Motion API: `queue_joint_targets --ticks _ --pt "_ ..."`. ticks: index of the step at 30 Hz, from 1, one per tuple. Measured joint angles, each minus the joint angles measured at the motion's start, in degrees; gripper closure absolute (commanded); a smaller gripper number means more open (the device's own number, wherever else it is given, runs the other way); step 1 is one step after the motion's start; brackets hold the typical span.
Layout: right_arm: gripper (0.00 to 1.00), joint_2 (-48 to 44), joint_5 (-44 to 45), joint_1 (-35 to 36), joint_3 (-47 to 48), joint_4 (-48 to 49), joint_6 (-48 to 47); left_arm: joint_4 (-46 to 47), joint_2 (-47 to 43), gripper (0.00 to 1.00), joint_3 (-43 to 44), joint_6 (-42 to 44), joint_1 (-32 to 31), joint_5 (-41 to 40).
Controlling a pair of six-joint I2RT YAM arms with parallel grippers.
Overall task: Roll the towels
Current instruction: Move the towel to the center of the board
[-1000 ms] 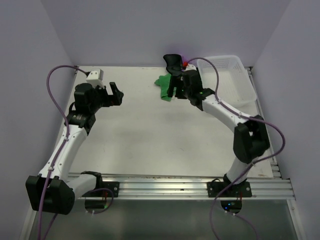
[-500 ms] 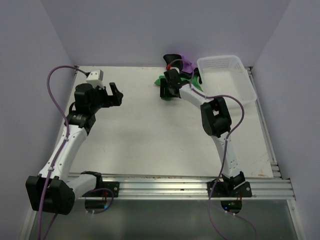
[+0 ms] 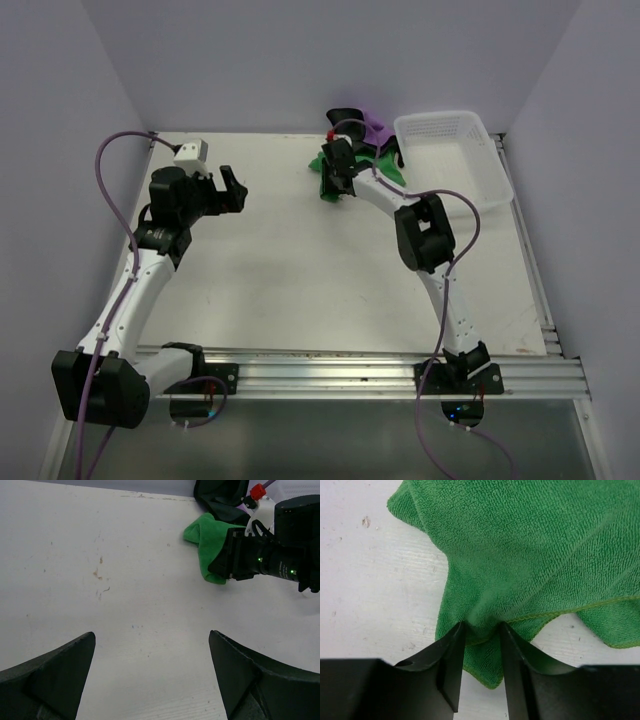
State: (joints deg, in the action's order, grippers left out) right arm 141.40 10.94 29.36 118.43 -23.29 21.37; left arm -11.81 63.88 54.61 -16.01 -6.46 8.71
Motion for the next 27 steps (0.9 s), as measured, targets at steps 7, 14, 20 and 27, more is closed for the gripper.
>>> queue_joint_targets --ticks 7,14,20,27 --pt "0.92 -3.7 -0.5 1.1 -6.2 1.3 -0.6 0.0 0.1 0.00 0.0 -0.1 0.0 -0.1" --pt "0.92 -14.2 -1.1 7.4 -19.3 -0.7 -2.4 -0.3 0.3 0.00 0.0 0.0 0.0 -2.3" --pt "0.89 -30.2 -3.9 20.1 -36.6 2.5 1.2 -0.3 -0.8 0.00 0.0 0.0 0.0 -5.6" --pt "0.54 -32.4 -9.1 30.8 -42.6 8.2 9.2 -0.3 -2.0 0.00 0.0 0.1 0.0 -9.0"
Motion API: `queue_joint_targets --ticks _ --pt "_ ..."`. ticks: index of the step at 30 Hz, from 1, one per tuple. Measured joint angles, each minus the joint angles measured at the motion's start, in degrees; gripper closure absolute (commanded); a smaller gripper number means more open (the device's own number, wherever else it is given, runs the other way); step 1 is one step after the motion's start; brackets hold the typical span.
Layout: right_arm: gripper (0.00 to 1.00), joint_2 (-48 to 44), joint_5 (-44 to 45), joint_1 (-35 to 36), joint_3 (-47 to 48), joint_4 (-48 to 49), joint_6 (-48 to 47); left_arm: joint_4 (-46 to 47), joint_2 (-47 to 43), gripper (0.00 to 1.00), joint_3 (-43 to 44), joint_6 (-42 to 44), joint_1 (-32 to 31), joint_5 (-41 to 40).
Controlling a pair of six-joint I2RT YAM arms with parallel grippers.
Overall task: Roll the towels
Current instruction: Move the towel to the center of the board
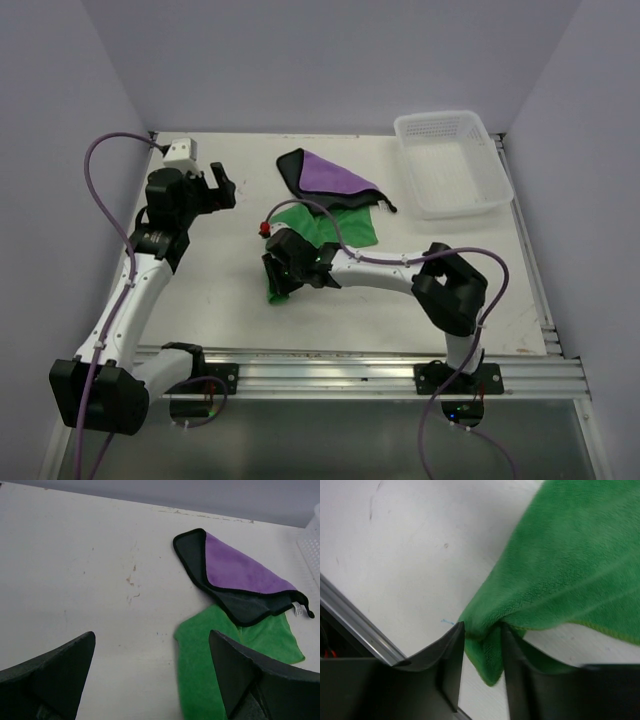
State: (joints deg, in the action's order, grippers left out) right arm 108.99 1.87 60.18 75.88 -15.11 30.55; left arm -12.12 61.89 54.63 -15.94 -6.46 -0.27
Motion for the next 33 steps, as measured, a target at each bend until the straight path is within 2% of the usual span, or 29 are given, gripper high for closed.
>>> queue_joint_targets --ticks 2,3,9,14,18,24,33 --pt "0.49 1.1 -1.4 1.4 0.4 0.6 1.0 0.0 0.0 0.00 0.0 0.0 0.0 -0.4" --pt "0.42 1.9 -2.2 1.9 0.9 0.6 1.6 0.0 0.0 0.00 0.0 0.0 0.0 -0.7" --pt "0.35 -0.2 -2.9 0.8 -0.5 0.5 2.9 -0.3 -0.3 0.00 0.0 0.0 0.0 -3.5" --pt "0.35 -8.2 -2.8 -6.8 -2.1 -0.7 2.7 -0.3 -0.7 0.00 0.0 0.0 0.0 -2.9" --pt "0.32 -10.7 3.8 -14.4 2.3 -3.5 -0.5 -0.2 -0.4 0.00 0.0 -0.2 -0.1 -1.0" --pt "0.33 -0.9 13.7 -17.3 18.2 -8.2 -6.1 -0.2 1.2 0.00 0.0 -1.0 -0.4 2.1" --pt "0.35 16.7 19.6 -21.8 27.1 -14.1 -9.9 0.0 2.7 0.00 0.0 -1.5 -0.4 5.7"
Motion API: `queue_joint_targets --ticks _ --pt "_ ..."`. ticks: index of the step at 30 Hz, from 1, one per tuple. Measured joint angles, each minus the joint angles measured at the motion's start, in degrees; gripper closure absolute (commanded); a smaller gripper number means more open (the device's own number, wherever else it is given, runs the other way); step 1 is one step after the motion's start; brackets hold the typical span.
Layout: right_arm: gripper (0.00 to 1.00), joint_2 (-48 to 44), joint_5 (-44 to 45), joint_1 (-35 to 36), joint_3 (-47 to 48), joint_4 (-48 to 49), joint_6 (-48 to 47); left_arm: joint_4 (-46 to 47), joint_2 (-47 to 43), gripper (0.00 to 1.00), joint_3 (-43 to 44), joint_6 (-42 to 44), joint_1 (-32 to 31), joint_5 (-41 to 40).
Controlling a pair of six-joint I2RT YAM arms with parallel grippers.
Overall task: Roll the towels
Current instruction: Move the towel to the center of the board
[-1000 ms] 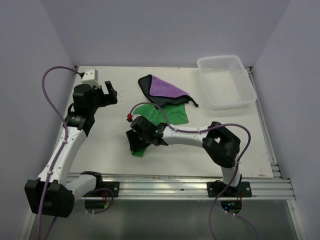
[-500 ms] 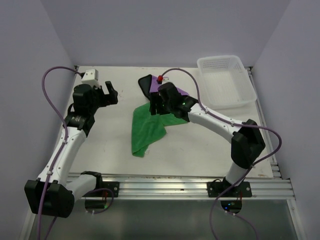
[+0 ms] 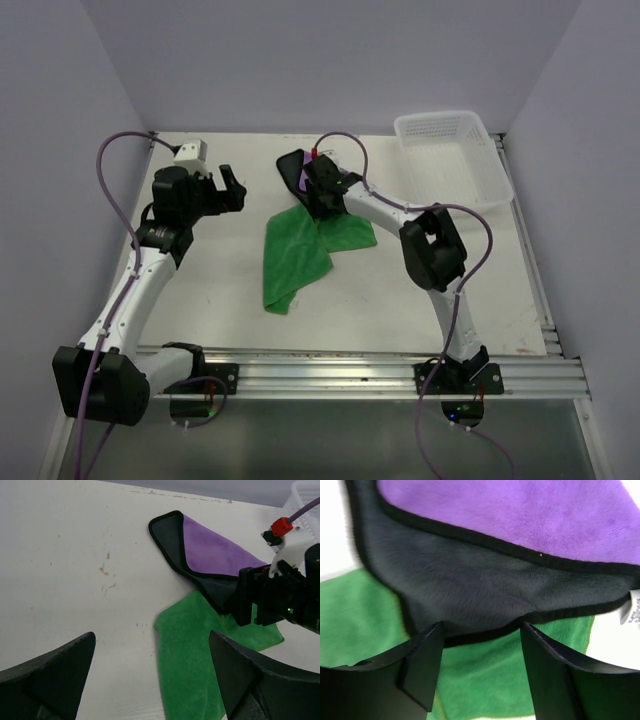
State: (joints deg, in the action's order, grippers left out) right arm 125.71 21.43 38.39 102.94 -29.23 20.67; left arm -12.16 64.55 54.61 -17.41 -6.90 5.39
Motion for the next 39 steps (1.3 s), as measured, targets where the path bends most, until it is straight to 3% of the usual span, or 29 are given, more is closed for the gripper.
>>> queue_joint_targets --ticks 7,10,13,14,19,25,26,27,28,29,31,39 --pt "0.73 5.2 -0.1 -2.9 2.9 -1.5 -1.4 0.1 1.2 0.00 0.0 -0.2 0.0 1.9" --pt "0.79 4.8 -0.1 -3.4 3.0 -0.8 -2.0 0.1 1.2 0.00 0.0 -0.2 0.0 2.2" --pt "1.00 4.0 -0.1 -3.6 3.1 -0.7 -3.0 0.1 1.2 0.00 0.0 -0.2 0.0 2.6" --pt "1.00 3.9 -0.1 -3.6 3.4 -0.7 -3.1 0.1 1.2 0.00 0.0 -0.4 0.0 2.8" --pt "1.00 4.1 -0.9 -4.2 8.8 -1.1 -3.8 0.1 1.2 0.00 0.0 -0.6 0.0 3.4" --pt "1.00 8.9 -3.1 -7.7 24.5 -0.6 -3.5 0.1 1.5 0.00 0.0 -0.7 0.0 3.5" --pt "0.96 9.8 -3.4 -8.4 26.4 -0.4 -3.4 0.2 1.6 0.00 0.0 -0.8 0.0 3.8" --pt "0.79 11.0 -4.4 -9.2 28.7 -0.3 -3.3 0.2 1.7 0.00 0.0 -1.0 0.0 4.0" --pt "0.52 12.4 -5.5 -10.2 30.9 -0.3 -3.2 0.3 1.9 0.00 0.0 -1.0 0.0 4.4" --pt "0.46 13.1 -6.6 -10.9 31.7 -0.2 -2.9 0.3 2.0 0.00 0.0 -1.0 0.0 4.7" --pt "0.41 13.5 -9.0 -12.2 30.8 -0.1 -3.7 0.4 2.5 0.00 0.0 -1.1 0.0 5.0" --pt "0.38 7.1 -23.1 -12.3 6.5 3.4 -5.0 0.5 3.4 0.00 0.0 -1.1 0.0 6.3"
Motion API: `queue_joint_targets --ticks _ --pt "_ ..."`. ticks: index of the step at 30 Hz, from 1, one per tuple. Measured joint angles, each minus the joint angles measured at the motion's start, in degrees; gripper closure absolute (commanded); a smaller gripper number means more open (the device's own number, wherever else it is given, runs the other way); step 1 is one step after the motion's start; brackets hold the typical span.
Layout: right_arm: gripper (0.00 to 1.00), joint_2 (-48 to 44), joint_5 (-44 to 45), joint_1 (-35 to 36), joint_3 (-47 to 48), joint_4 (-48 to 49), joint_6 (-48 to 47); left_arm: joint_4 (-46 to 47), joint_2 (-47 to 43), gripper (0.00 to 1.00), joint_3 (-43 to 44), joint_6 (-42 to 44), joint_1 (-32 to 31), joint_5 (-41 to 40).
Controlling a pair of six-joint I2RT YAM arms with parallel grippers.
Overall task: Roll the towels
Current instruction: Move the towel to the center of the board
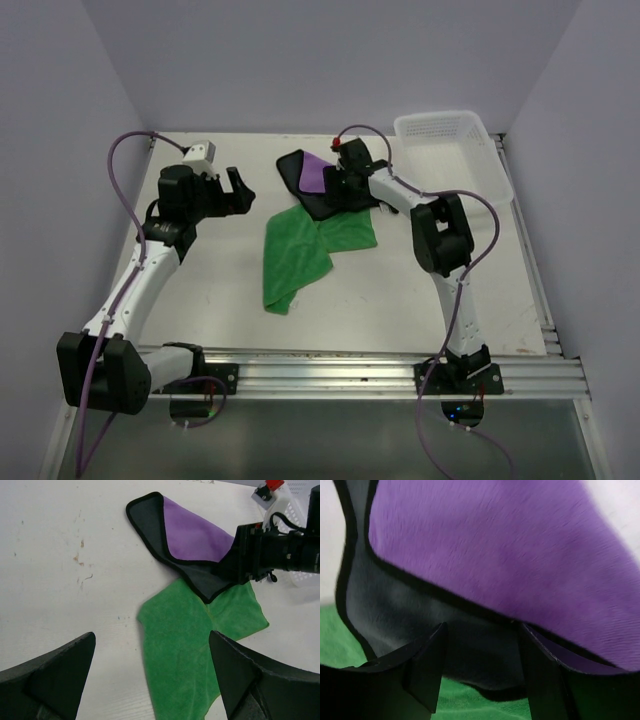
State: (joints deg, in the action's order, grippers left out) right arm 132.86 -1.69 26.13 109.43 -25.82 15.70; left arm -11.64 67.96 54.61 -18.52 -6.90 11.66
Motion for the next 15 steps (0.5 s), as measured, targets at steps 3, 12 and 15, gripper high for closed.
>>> queue_joint_targets --ticks 3,12,15 --pt "0.39 -1.4 -4.6 0.7 -4.5 0.6 -0.4 0.0 0.0 0.01 0.0 0.0 0.0 0.2" --pt "0.60 -7.1 -9.4 0.9 -8.6 3.6 -0.5 0.0 0.0 0.00 0.0 0.0 0.0 0.3" --pt "0.57 -7.2 -9.7 0.9 -8.5 4.0 -0.5 0.0 0.0 0.00 0.0 -0.2 0.0 0.4"
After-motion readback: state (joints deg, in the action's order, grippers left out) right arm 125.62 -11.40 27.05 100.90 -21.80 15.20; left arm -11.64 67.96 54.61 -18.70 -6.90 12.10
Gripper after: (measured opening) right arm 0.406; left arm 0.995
